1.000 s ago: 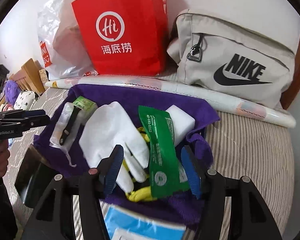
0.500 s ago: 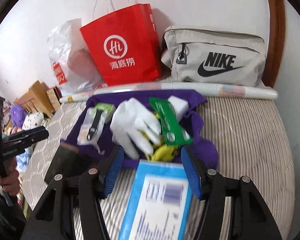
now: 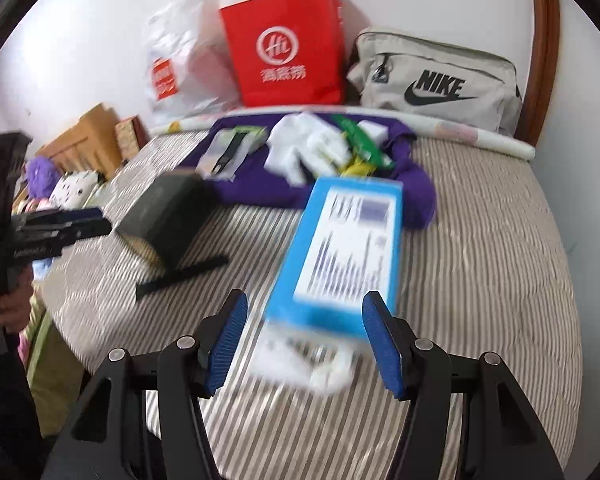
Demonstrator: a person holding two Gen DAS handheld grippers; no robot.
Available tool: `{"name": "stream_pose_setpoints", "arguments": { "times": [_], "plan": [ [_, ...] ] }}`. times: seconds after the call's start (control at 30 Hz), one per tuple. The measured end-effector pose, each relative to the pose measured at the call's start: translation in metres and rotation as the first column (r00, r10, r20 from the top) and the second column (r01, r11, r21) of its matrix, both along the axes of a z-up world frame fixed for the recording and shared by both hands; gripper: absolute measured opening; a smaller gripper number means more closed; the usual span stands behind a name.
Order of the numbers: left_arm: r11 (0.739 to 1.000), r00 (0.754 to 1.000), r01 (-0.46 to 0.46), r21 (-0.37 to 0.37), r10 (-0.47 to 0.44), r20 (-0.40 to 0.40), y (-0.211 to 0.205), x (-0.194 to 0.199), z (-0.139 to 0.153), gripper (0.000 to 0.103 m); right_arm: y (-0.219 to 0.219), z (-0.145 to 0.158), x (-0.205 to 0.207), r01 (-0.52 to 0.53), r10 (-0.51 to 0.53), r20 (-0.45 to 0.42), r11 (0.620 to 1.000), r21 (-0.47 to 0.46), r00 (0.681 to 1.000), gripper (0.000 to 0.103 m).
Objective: Organize soft objects
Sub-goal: 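Grasp the white tissue with the right tool while the left tool grasps the strap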
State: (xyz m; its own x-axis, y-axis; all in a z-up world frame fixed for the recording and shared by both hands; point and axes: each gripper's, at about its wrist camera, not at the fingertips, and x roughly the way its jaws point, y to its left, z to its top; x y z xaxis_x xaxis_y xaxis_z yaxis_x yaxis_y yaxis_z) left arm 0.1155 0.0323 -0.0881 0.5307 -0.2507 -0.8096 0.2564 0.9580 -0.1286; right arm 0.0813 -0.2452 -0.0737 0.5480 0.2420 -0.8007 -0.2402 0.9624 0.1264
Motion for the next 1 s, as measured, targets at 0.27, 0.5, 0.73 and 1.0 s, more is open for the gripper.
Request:
{"name": "stream_pose_setpoints", "arguments": {
  "times": [0.27,0.5,0.73,1.0],
  "plan": [
    [1.000,0.998,-0.002,-0.025,0.001,-0.057,0.001,-0.017,-0.036,0.051,0.006,-0.048,-0.030,0.004,-0.005,-0.026,1.000,-0.028,1.000,0.059],
    [0.999,0.996,0.041,0.004,-0.040,-0.075,-0.008,-0.016,-0.058,0.052,0.006,-0.078,-0.021,0.058,-0.060,-0.059,0.998,-0.040,0.996,0.060],
    [0.992,0.991,0.101,0.074,-0.094,-0.095,-0.024,-0.009,-0.070,0.052,0.021,-0.089,-0.014,0.035,-0.041,-0.050,0.994,-0.100,0.998,0.062],
    [0.987,0.991,0.123,0.104,-0.117,-0.065,-0.035,-0.002,-0.076,0.052,0.024,-0.092,-0.014,0.030,-0.032,-0.017,0.993,-0.113,0.999,0.056]
  ]
}}
